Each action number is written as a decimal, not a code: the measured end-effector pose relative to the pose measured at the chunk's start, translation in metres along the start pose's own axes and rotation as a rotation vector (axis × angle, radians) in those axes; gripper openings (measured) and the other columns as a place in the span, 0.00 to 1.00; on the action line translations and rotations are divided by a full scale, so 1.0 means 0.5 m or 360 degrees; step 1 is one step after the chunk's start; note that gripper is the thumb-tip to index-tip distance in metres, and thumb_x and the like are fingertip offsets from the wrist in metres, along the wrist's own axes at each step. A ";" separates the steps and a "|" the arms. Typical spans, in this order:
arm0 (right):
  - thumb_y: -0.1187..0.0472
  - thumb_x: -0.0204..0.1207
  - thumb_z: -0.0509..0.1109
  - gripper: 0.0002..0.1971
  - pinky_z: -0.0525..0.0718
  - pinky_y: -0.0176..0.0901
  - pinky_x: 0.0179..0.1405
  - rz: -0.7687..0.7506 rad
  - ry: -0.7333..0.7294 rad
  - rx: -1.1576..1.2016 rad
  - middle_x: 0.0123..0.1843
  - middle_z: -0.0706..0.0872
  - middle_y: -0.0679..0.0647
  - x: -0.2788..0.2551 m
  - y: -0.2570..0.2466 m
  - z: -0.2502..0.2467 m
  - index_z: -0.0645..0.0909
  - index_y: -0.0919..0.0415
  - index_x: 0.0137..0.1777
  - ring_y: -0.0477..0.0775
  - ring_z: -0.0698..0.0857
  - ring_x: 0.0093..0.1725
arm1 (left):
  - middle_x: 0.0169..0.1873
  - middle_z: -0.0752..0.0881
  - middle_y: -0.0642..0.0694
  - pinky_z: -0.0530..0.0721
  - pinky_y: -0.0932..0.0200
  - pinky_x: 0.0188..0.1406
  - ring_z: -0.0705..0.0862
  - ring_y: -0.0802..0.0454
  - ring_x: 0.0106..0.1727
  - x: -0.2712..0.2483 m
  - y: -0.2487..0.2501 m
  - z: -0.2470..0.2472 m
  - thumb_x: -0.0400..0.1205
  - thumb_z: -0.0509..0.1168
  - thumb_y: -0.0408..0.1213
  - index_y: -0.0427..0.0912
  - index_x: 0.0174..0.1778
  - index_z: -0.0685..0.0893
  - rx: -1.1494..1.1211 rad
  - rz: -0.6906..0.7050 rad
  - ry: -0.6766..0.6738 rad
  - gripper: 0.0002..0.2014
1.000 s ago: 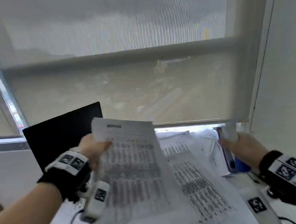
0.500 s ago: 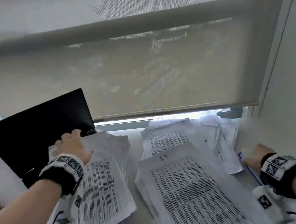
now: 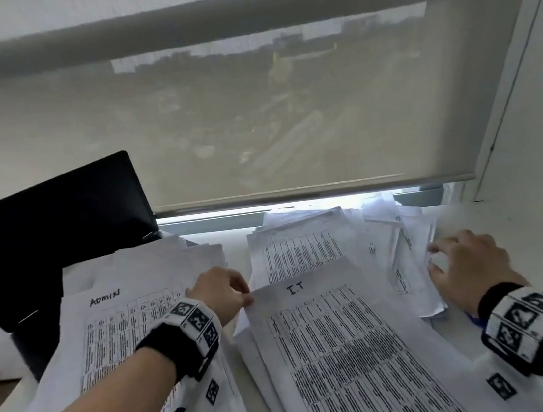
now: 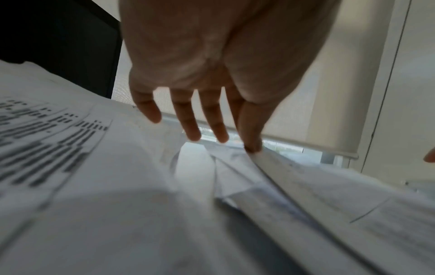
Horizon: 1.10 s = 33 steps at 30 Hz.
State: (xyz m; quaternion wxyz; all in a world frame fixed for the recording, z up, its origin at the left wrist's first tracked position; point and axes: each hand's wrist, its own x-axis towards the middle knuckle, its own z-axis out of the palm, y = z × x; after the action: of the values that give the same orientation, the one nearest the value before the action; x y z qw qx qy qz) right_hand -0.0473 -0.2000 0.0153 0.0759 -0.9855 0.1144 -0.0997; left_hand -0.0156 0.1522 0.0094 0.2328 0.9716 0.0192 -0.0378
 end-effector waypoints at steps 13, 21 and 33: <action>0.55 0.70 0.78 0.28 0.83 0.37 0.50 -0.0311 -0.0387 0.1329 0.60 0.79 0.42 -0.096 -0.037 -0.035 0.70 0.47 0.68 0.47 0.81 0.58 | 0.45 0.88 0.43 0.90 0.54 0.37 0.88 0.47 0.40 -0.120 0.079 -0.071 0.80 0.63 0.16 0.34 0.31 0.77 -0.1523 0.0311 0.0171 0.14; 0.70 0.73 0.74 0.11 0.72 0.21 0.21 -0.0138 -0.0179 0.1770 0.23 0.80 0.44 -0.117 -0.055 -0.094 0.78 0.59 0.32 0.46 0.77 0.28 | 0.36 0.89 0.42 0.89 0.50 0.40 0.88 0.48 0.39 -0.179 0.093 -0.079 0.66 0.75 0.19 0.34 0.49 0.81 -0.1666 0.0579 0.0146 0.18; 0.62 0.74 0.75 0.04 0.84 0.49 0.46 -0.0161 -0.0042 0.1963 0.42 0.90 0.57 -0.145 -0.084 -0.158 0.86 0.61 0.46 0.56 0.86 0.42 | 0.29 0.90 0.48 0.85 0.58 0.27 0.88 0.53 0.30 -0.231 0.123 -0.057 0.79 0.73 0.31 0.37 0.44 0.84 -0.1366 0.0136 -0.0033 0.03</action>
State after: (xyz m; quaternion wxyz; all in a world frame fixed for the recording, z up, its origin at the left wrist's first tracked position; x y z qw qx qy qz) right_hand -0.1245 -0.1521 0.0861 0.6283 -0.7654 -0.0122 -0.1387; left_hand -0.1256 0.1079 0.0720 0.6173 0.7862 -0.0094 -0.0265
